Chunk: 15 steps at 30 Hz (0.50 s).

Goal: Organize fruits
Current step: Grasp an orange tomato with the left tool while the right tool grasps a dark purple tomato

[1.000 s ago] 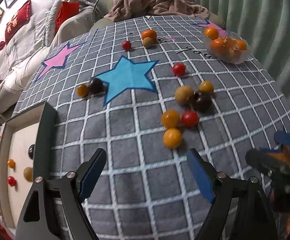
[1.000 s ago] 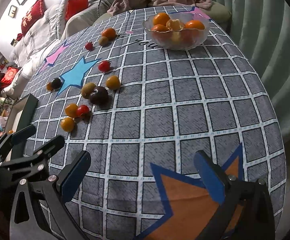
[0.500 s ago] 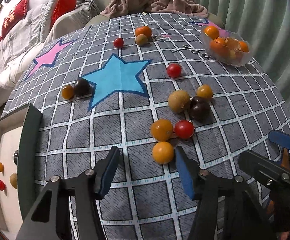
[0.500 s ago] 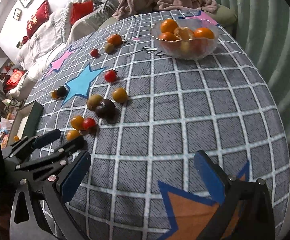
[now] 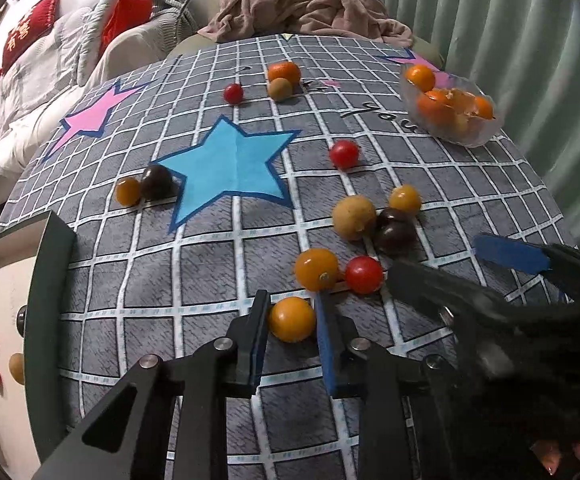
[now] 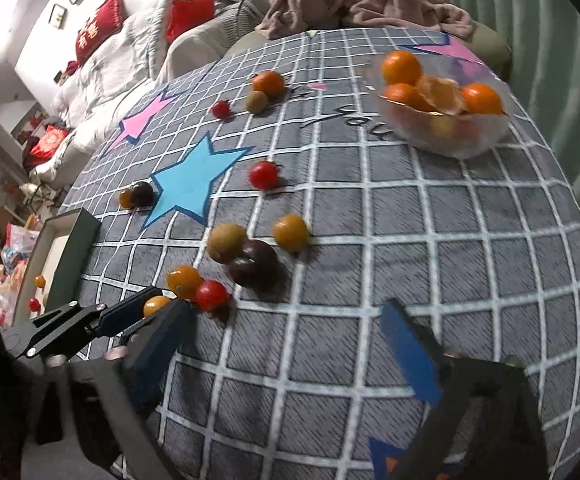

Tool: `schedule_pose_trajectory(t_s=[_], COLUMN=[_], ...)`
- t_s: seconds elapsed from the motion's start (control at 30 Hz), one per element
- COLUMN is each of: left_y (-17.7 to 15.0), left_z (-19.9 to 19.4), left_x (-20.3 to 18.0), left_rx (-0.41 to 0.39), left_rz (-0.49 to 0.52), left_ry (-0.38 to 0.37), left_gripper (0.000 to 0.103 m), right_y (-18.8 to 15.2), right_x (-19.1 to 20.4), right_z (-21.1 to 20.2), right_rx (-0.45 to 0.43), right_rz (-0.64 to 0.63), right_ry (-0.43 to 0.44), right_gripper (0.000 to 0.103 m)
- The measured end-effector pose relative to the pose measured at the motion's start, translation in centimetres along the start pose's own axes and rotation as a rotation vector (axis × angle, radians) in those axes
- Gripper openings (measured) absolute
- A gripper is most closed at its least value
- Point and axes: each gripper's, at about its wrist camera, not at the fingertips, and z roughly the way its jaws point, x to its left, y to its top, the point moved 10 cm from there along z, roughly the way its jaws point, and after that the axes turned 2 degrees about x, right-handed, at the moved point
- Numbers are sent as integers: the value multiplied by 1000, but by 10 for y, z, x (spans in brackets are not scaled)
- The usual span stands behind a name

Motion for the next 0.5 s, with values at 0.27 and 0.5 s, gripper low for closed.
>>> schedule_pose_trajectory(t_s=[0.27,0.5], left_y=[-3,-14], left_z=[-1,-7], left_x=[15,23], left_rx=[-3,-8], left_rz=[-19,-21], left_ry=[2,-1], left_gripper=[24,24], right_y=[12,-7], right_x=[19,9], right_z=[7,-8], right_rx=[-34,-42], right_rz=[-43,-16], right_ry=[8,18], right_gripper=[33,30])
